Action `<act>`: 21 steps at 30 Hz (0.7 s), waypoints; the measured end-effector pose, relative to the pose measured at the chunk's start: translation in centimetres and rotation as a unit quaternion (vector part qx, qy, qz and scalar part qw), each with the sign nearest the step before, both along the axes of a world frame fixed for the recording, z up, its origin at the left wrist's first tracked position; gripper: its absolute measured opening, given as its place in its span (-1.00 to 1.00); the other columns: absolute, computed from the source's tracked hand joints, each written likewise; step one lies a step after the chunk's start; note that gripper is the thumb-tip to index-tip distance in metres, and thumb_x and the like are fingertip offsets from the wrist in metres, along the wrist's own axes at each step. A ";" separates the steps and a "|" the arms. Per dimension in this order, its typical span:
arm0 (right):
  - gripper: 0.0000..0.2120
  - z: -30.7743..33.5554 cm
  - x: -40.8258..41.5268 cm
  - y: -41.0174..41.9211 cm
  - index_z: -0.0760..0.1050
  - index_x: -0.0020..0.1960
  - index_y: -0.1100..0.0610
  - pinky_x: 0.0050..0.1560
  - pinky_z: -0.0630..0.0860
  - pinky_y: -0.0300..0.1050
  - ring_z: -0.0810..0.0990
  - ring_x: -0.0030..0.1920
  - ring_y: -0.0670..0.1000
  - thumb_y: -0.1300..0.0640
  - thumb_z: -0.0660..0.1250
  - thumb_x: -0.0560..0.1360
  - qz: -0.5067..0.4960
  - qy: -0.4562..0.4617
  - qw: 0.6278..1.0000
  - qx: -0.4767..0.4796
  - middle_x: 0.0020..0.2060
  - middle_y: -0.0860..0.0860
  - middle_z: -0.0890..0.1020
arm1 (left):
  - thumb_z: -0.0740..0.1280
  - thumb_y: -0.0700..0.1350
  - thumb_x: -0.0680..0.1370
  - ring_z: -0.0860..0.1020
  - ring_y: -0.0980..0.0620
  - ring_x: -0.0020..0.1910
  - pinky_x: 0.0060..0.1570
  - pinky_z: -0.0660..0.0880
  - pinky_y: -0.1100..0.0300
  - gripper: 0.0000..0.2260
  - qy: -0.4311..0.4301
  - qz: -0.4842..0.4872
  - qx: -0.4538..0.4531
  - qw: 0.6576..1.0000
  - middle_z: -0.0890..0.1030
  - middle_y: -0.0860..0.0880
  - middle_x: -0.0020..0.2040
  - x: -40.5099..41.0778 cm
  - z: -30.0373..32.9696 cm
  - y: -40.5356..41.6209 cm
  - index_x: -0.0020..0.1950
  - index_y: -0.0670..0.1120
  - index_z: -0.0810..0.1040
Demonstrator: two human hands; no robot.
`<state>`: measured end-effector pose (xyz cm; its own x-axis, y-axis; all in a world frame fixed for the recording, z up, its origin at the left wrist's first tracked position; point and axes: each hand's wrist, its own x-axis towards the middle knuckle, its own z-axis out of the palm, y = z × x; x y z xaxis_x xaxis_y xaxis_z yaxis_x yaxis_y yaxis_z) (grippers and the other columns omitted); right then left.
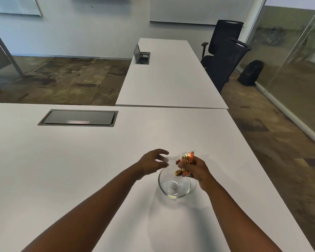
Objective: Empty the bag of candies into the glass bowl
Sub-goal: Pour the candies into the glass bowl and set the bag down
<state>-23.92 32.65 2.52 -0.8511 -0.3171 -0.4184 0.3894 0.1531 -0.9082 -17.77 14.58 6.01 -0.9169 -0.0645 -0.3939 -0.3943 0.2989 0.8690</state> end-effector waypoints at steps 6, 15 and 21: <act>-0.71 -0.9 0.2 -0.2 0.58 -0.02 0.23 0.05 0.58 0.02 0.62 -0.03 0.14 0.27 0.54 0.29 0.039 0.110 0.983 0.138 -0.07 0.18 0.68 | 0.35 -0.18 0.47 0.61 0.00 0.07 0.03 0.45 0.29 -0.80 0.059 0.053 -0.188 0.979 0.69 -0.08 0.06 1.0 -3.3 2.3 0.06 -0.14 0.67; -0.65 -0.9 0.0 0.3 0.61 -0.04 0.15 -0.18 0.47 -0.32 0.57 -0.13 0.02 0.17 0.59 0.22 0.081 0.162 0.961 0.210 -0.18 0.01 0.65 | 0.42 -0.15 0.44 0.59 -0.03 -0.15 -0.20 0.36 0.29 -0.87 0.031 0.086 -0.213 0.973 0.70 -0.11 -0.04 1.3 -4.8 2.1 -0.09 -0.16 0.70; -0.73 -0.4 -0.2 0.3 0.65 -0.08 0.15 -0.20 0.42 -0.37 0.55 -0.16 0.00 0.21 0.58 0.24 0.101 0.196 0.947 0.232 -0.17 0.05 0.67 | 0.43 -0.20 0.41 0.52 0.09 -0.20 -0.23 0.35 0.32 -0.87 0.023 0.067 -0.220 0.973 0.71 -0.09 -0.03 1.1 -4.7 2.0 -0.06 -0.14 0.70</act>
